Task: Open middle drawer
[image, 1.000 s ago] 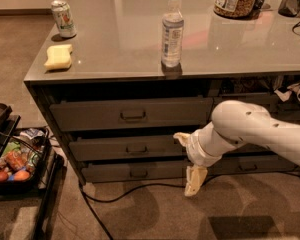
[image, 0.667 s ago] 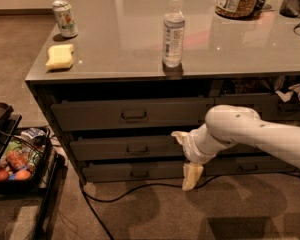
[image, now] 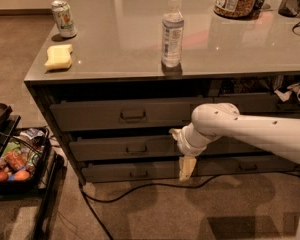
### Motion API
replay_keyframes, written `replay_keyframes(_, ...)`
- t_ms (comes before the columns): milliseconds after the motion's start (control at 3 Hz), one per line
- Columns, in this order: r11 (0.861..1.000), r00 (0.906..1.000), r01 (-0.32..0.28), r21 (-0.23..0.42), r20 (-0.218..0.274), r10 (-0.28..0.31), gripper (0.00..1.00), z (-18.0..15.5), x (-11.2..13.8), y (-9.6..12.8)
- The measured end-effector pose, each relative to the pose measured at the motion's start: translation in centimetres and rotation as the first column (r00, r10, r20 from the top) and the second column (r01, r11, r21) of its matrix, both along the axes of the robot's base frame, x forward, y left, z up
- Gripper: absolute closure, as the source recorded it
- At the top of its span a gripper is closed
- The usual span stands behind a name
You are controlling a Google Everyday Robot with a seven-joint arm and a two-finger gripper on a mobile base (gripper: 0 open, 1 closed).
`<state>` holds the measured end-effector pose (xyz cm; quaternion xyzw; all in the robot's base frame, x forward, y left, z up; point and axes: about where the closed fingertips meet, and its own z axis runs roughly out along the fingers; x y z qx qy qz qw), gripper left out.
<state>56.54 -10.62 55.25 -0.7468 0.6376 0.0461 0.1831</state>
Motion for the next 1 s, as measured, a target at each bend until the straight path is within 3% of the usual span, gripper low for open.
replay_keyframes(333, 0.999, 0.9996, -0.015, 0.044, 0.026, 0.014, 0.00, -0.4, 0.1, -0.5)
replay_keyframes(667, 0.992, 0.9962, 0.000, 0.123, 0.086, -0.011, 0.00, -3.0, -0.6, -1.7)
replay_keyframes(1000, 0.991, 0.9909, 0.021, 0.135, 0.129, -0.039, 0.00, -2.8, 0.3, -2.3)
